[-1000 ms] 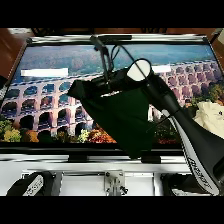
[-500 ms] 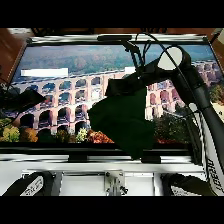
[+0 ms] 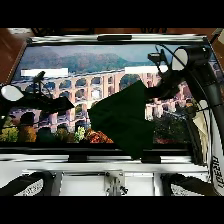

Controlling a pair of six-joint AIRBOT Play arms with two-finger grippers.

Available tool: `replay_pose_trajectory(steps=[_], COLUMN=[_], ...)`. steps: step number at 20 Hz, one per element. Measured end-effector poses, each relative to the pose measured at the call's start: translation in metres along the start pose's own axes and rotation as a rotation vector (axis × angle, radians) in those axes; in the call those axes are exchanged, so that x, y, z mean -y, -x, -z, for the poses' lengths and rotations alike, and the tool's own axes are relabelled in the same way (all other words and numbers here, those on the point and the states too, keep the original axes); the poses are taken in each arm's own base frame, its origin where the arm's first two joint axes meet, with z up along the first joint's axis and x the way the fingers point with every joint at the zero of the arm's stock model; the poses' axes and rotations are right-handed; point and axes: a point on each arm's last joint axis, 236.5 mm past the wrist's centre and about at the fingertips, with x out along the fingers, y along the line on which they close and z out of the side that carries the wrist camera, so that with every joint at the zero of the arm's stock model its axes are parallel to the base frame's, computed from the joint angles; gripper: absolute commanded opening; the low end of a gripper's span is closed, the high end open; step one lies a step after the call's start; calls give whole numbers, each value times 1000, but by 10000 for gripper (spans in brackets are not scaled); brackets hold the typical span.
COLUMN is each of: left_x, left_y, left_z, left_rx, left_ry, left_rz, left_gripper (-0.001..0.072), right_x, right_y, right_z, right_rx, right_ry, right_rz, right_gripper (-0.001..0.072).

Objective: Fold the shirts.

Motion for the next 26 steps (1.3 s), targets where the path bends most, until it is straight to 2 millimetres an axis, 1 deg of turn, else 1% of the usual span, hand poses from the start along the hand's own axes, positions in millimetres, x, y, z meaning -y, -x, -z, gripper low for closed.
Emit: replay_pose_trajectory(steps=[2,3,4,7,9,11,12,13,14,15,16,17,21,23,26], left_x=[13,19,24,37,43,43,43,43,44,43,42,42,40,40,42], left_y=[-25,-37,-49,-78,-92,-102,-106,-109,-112,-114,-115,-116,-115,-110,-101], left_z=[14,21,29,50,61,66,67,68,68,69,68,67,63,59,52], left_rx=[-71,-105,-140,-221,-260,-278,-281,-282,-283,-284,-284,-281,-276,-279,-275], left_ry=[-35,-51,-67,-109,-132,-141,-143,-144,-146,-148,-153,-159,-174,-197,-220], left_rz=[11,15,17,21,22,18,16,14,14,12,12,12,15,21,31], left_gripper=[667,667,667,666,666,664,653,567,314,96,48,31,31,30,30], right_x=[33,43,47,48,43,34,31,27,22,17,14,12,3,-4,-14], right_y=[-9,-16,-21,-41,-57,-73,-82,-90,-96,-104,-110,-117,-138,-147,-160], right_z=[20,30,48,87,113,136,144,152,158,161,164,166,171,173,169], right_rx=[-77,-108,-166,-250,-296,-338,-347,-361,-372,-368,-370,-365,-348,-340,-303], right_ry=[-75,-111,-142,-213,-248,-276,-294,-311,-323,-335,-348,-360,-403,-424,-462], right_rz=[19,4,-22,-116,-178,-242,-266,-293,-316,-334,-350,-357,-387,-412,-453], right_gripper=[620,620,620,619,619,619,619,619,619,619,619,619,619,619,619])
